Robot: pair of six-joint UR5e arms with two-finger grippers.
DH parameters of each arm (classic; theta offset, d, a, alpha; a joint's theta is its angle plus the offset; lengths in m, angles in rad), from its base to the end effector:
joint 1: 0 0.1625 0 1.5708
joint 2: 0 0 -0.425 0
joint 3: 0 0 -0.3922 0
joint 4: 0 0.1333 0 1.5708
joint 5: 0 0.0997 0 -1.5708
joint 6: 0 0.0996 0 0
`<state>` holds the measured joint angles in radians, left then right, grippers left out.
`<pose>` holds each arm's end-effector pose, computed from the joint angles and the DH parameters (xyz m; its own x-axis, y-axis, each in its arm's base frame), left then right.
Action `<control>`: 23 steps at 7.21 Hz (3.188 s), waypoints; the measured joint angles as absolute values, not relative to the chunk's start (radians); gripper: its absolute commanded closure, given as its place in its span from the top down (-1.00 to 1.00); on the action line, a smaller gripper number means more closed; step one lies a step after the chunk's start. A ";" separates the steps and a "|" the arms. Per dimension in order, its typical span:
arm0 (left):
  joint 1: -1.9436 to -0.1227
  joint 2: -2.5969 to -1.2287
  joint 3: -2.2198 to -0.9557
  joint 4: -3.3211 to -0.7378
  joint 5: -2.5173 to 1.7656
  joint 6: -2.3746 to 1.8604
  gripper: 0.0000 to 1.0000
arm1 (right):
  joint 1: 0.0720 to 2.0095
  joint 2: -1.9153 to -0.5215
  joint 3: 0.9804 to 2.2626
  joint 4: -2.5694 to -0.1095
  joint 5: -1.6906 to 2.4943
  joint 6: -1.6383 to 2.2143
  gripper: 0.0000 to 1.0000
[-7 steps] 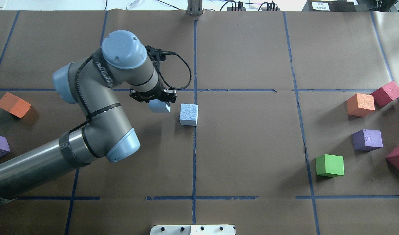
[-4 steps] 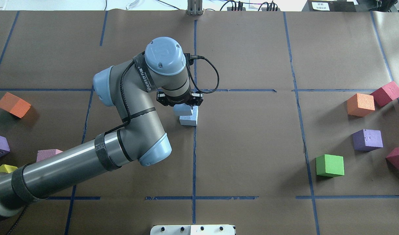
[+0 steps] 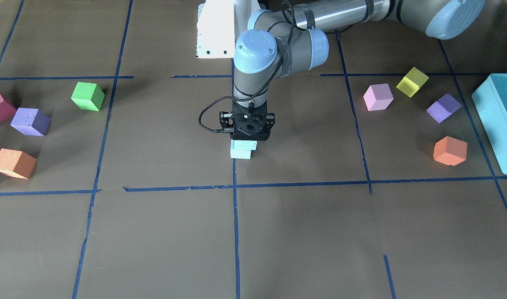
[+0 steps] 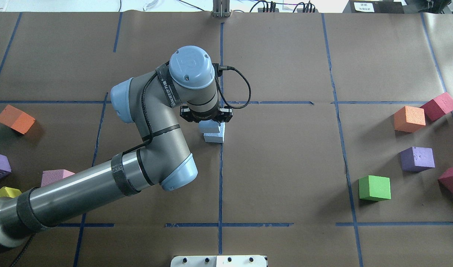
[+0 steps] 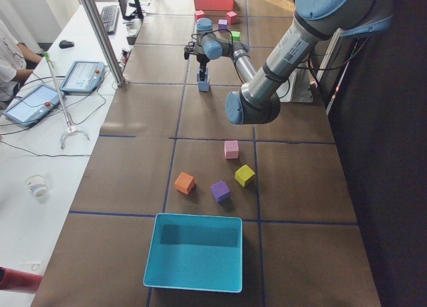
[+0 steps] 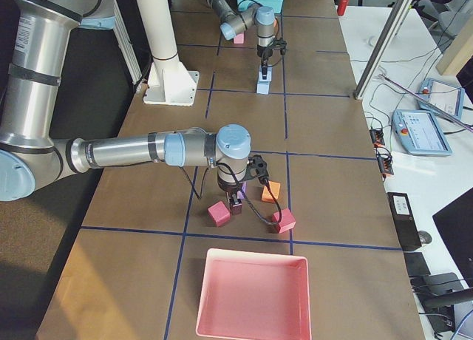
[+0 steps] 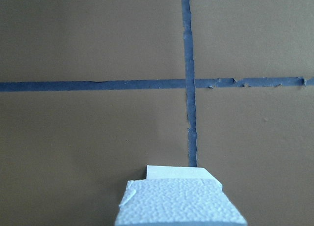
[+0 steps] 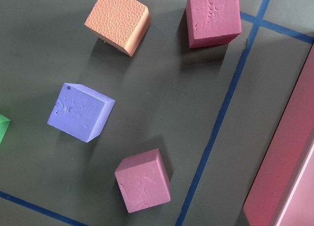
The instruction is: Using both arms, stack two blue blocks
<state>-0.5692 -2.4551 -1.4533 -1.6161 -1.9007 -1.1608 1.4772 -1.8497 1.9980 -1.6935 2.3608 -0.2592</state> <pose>0.5757 -0.4883 0.1522 0.6558 0.0281 -0.7544 0.0550 0.9949 0.0849 0.0275 -0.3766 0.5807 0.6518 -0.3362 0.6798 0.2695 0.9405 0.2067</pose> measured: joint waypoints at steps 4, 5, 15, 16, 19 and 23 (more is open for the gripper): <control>-0.576 -2.461 -1.479 -1.597 -1.896 -1.139 1.00 | 1.477 -1.850 1.995 -1.694 2.361 -0.259 1.00; -0.598 -2.440 -1.527 -1.544 -1.915 -1.080 1.00 | 1.477 -1.849 1.991 -1.694 2.361 -0.259 1.00; -1.537 -1.452 -1.775 -1.473 -2.359 0.028 1.00 | 1.477 -1.839 1.951 -1.695 2.361 -0.228 0.99; -1.568 -1.426 -1.755 -1.476 -2.357 0.028 1.00 | 1.477 -1.838 1.951 -1.694 2.361 -0.222 1.00; -1.591 -1.368 -1.751 -1.478 -2.353 0.034 1.00 | 1.477 -1.836 1.954 -1.694 2.362 -0.217 1.00; -1.588 -1.368 -1.756 -1.481 -2.364 0.036 1.00 | 1.477 -1.835 1.955 -1.694 2.362 -0.216 1.00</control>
<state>-1.5878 -1.3679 -1.7557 -1.4812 -2.3641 0.0363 1.4772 -1.8349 1.9553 -1.6935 2.3623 -0.2163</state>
